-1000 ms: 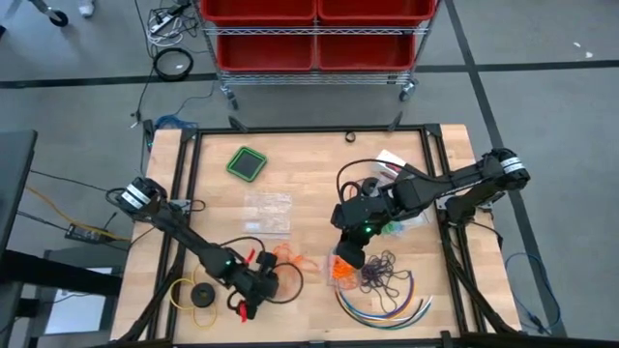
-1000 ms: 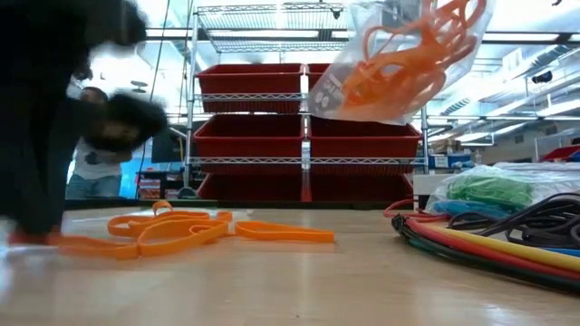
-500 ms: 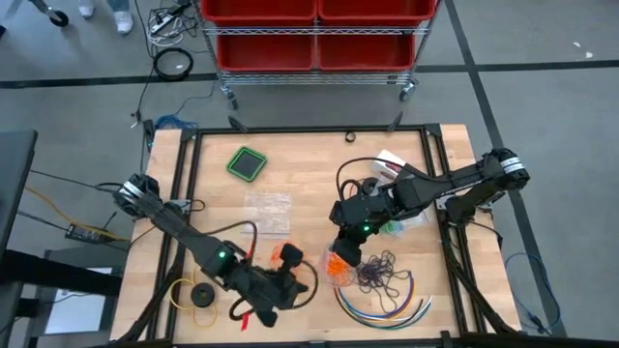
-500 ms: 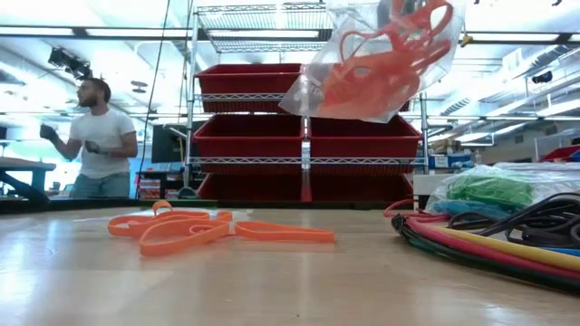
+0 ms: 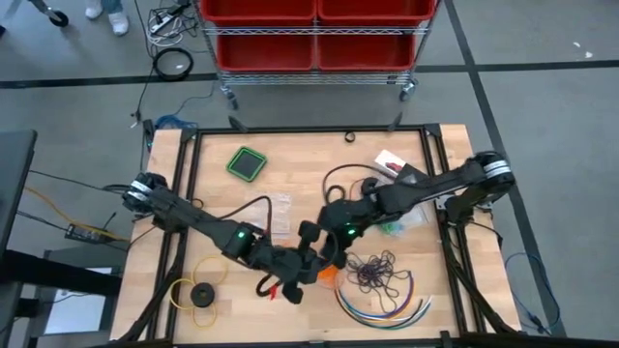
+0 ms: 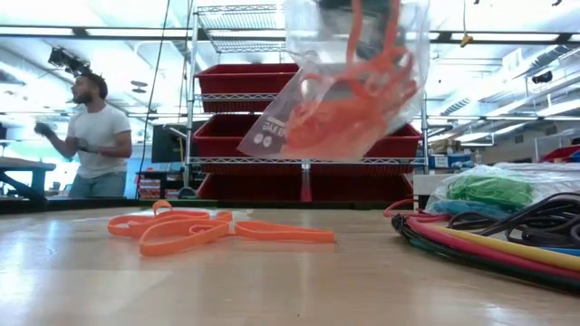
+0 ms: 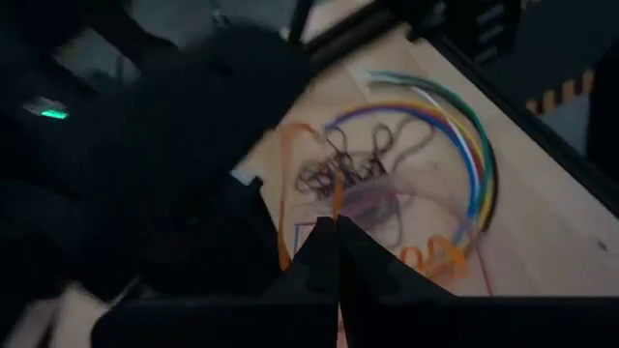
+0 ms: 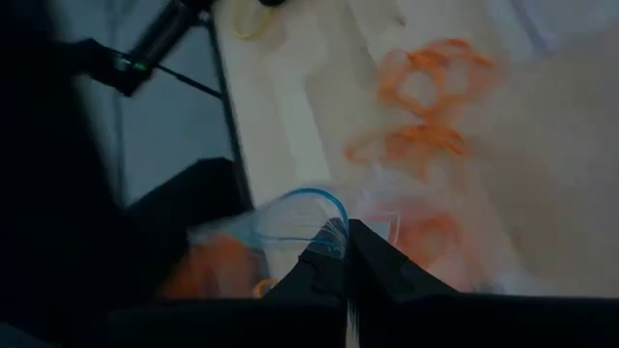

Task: Sort rubber bands
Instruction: Put the orange rubber band into the transparent zip bag

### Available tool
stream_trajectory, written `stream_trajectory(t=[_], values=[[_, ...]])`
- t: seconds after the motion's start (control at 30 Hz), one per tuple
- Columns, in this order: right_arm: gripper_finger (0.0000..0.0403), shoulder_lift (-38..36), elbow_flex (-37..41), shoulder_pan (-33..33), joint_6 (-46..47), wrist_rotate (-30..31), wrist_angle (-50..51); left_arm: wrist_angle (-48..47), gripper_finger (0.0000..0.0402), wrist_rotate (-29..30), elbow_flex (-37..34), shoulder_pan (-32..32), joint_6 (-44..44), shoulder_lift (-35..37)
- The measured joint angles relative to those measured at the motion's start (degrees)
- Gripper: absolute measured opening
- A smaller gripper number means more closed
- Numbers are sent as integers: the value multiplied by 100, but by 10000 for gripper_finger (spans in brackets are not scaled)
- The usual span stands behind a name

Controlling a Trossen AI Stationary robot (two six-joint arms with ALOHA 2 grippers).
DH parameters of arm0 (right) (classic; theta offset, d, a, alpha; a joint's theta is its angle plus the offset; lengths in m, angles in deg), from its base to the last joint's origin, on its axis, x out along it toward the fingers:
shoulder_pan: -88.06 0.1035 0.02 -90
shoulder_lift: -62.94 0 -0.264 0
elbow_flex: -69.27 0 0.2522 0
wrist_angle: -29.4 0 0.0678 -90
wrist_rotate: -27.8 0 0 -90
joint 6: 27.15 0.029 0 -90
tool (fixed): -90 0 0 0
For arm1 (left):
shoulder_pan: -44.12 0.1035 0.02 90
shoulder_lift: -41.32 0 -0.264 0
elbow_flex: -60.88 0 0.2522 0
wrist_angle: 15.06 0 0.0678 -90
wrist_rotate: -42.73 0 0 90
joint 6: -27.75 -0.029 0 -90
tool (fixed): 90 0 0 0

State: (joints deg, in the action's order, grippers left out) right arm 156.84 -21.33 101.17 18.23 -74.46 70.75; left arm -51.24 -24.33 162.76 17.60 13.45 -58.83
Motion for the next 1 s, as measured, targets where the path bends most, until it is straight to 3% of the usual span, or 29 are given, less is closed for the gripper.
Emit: stream_trajectory(t=[0.57, 1.0], values=[[1, 103, -9, -53, -59, -256, -160, -1365, 9, 55, 2, 59, 1193, -357], [0, 97, -4, -35, -96, -257, -200, -576, 201, 44, 4, -22, 1196, -353]])
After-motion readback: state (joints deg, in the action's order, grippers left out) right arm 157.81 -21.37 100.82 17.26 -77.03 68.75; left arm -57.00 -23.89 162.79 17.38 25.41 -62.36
